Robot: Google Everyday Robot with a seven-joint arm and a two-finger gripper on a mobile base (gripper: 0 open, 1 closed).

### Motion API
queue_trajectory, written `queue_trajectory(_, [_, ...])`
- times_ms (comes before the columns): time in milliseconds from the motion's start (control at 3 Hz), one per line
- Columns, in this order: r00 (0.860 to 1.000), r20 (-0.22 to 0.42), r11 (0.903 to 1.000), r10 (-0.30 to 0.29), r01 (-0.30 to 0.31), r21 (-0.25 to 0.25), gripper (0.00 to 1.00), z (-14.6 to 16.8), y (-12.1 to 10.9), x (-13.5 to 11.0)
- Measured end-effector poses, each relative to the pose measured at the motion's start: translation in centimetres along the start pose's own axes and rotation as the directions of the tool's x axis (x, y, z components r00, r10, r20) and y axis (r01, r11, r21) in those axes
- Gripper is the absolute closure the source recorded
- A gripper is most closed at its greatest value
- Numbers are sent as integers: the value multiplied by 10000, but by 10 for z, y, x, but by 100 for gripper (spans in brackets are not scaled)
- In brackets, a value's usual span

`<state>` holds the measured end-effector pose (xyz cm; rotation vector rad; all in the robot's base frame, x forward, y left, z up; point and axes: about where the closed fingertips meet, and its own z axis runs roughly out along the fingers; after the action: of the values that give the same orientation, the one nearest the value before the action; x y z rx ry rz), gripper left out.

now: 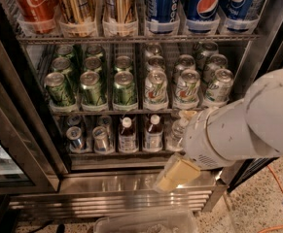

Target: Pick green can from middle shelf of fridge

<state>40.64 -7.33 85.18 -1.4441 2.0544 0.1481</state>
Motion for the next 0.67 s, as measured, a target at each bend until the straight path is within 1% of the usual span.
queue_trajectory(333, [10000,2,10000,2,-2,0,0,0,0,0])
queue_trajectory(667, [9976,579,9992,393,-395,27,0,14,4,-6])
